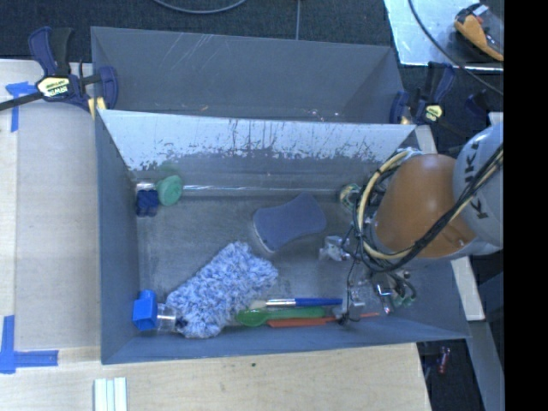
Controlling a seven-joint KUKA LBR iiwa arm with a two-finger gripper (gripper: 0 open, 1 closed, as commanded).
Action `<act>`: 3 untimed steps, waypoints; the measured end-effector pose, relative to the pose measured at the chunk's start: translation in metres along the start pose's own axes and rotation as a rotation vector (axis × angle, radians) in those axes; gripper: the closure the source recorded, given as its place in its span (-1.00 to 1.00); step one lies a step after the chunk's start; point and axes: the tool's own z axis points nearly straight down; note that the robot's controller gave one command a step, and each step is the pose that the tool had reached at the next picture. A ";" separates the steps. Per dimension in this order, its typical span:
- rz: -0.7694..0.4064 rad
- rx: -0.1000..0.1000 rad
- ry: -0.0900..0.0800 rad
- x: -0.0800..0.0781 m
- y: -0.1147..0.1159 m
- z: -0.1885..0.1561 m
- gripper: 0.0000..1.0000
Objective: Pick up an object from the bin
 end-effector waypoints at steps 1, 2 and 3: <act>-0.113 0.003 -0.008 -0.027 0.021 -0.063 -1.00; -0.019 -0.002 0.006 -0.002 0.008 0.010 -1.00; -0.085 0.001 -0.017 -0.006 0.104 0.010 -1.00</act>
Offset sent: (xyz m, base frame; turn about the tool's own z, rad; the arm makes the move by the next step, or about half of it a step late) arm 0.0011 0.0090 -0.0105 -0.0184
